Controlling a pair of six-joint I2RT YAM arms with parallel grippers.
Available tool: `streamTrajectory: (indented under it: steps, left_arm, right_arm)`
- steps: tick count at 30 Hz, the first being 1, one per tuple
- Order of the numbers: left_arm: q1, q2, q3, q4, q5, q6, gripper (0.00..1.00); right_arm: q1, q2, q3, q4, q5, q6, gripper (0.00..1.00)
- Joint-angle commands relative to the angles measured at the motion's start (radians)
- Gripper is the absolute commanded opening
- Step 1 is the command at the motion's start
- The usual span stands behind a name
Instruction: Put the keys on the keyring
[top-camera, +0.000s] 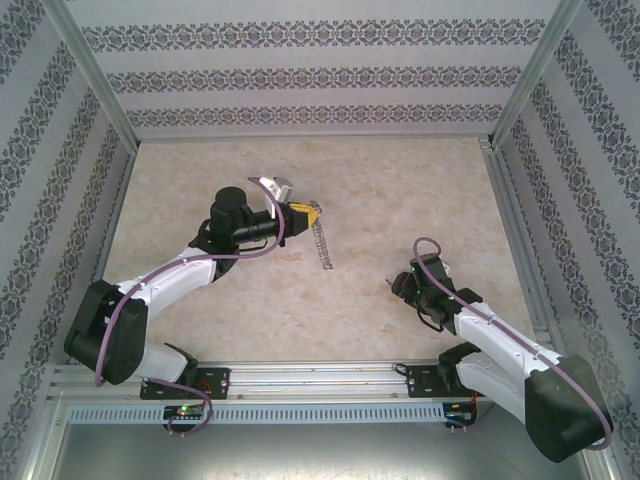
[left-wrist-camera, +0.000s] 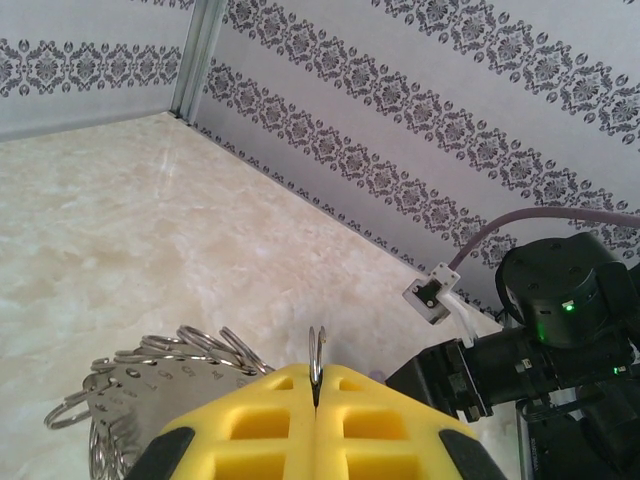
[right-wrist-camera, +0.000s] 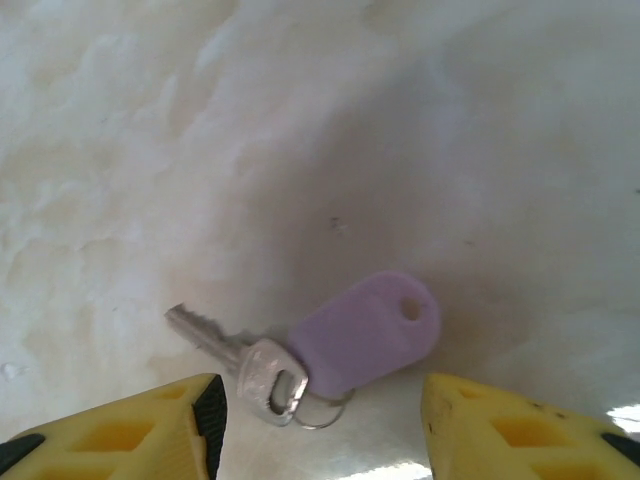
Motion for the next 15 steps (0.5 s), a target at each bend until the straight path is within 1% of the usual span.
streamTrajectory:
  steps: [1, 5, 8, 15]
  left_arm:
    - [-0.01, -0.036, -0.002, 0.096, 0.028, -0.025, 0.0]
    - [-0.01, -0.034, -0.01, 0.12, 0.039, -0.041, 0.0]
    - [-0.01, -0.036, -0.014, 0.125, 0.04, -0.044, 0.0]
    - [-0.01, -0.042, -0.024, 0.136, 0.043, -0.052, 0.0]
  right_arm:
    - [0.013, -0.025, -0.002, -0.058, 0.107, 0.069, 0.56]
    - [0.001, -0.038, -0.015, -0.038, 0.128, 0.082, 0.56]
    - [-0.015, -0.028, -0.015, 0.016, 0.109, 0.074, 0.55]
    - [-0.03, 0.106, 0.046, 0.074, 0.061, 0.05, 0.54]
